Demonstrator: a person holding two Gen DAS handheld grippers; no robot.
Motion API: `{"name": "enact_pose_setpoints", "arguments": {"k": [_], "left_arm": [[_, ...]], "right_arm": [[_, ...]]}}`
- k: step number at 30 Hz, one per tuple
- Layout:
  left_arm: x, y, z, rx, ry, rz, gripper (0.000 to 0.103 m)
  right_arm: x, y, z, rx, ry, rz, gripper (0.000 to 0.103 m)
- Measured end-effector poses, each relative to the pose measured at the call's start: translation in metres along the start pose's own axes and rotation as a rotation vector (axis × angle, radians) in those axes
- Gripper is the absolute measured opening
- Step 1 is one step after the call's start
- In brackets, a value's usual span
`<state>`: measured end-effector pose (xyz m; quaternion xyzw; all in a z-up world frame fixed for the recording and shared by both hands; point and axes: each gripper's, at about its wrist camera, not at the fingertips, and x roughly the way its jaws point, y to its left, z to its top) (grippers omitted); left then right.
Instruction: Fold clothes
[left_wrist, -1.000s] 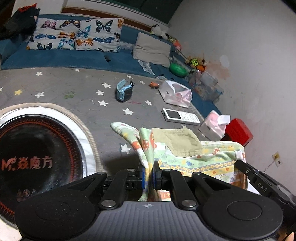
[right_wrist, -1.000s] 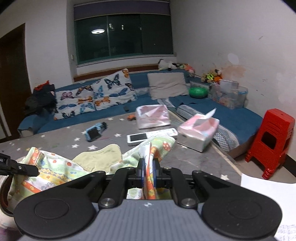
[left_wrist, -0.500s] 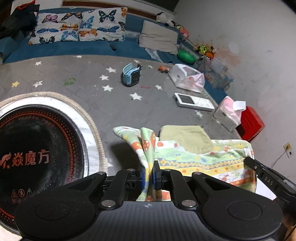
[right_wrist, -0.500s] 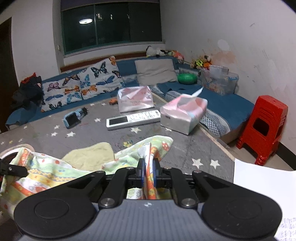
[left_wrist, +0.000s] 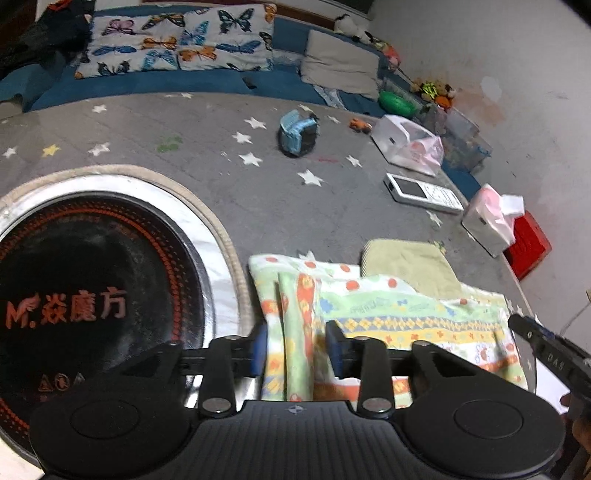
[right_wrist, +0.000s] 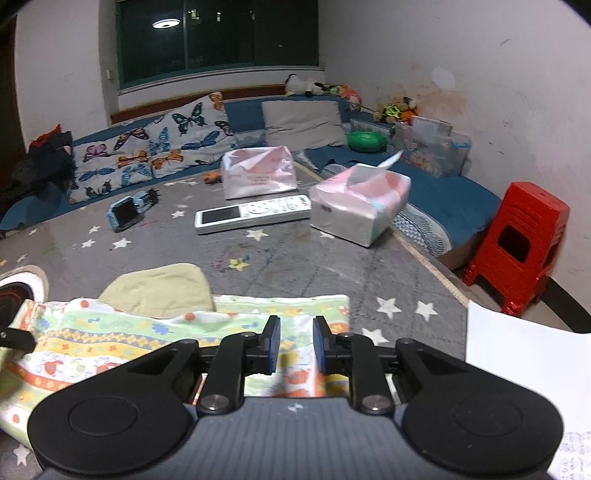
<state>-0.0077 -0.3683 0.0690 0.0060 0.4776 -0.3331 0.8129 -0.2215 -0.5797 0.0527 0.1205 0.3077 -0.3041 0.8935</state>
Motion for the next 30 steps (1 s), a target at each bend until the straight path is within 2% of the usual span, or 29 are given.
{"name": "enact_pose_setpoints", "arguments": {"k": [4, 8, 11, 16, 19, 26, 30], "left_arm": [[-0.004, 0.002, 0.005, -0.005, -0.02, 0.01, 0.042], [-0.004, -0.004, 0.008, 0.006, -0.025, -0.001, 0.043], [-0.005, -0.013, 0.008, 0.013, -0.036, -0.015, 0.043], [-0.005, -0.027, 0.012, 0.026, -0.042, -0.064, 0.044], [0.002, -0.039, 0.014, 0.062, -0.04, -0.054, 0.044], [0.029, -0.042, 0.01, 0.079, 0.009, -0.012, 0.042], [0.027, -0.032, 0.005, 0.064, 0.011, -0.014, 0.044]], "right_arm": [[0.007, 0.014, 0.001, -0.012, 0.019, 0.054, 0.032], [0.017, 0.031, 0.0, -0.036, 0.033, 0.084, 0.037], [0.023, 0.035, -0.001, -0.044, 0.038, 0.08, 0.038], [0.032, 0.04, -0.002, -0.057, 0.047, 0.069, 0.048], [0.038, 0.044, -0.003, -0.064, 0.053, 0.063, 0.05], [0.011, 0.048, -0.01, -0.067, 0.042, 0.126, 0.054], [-0.009, 0.057, -0.025, -0.104, 0.043, 0.17, 0.055]]}}
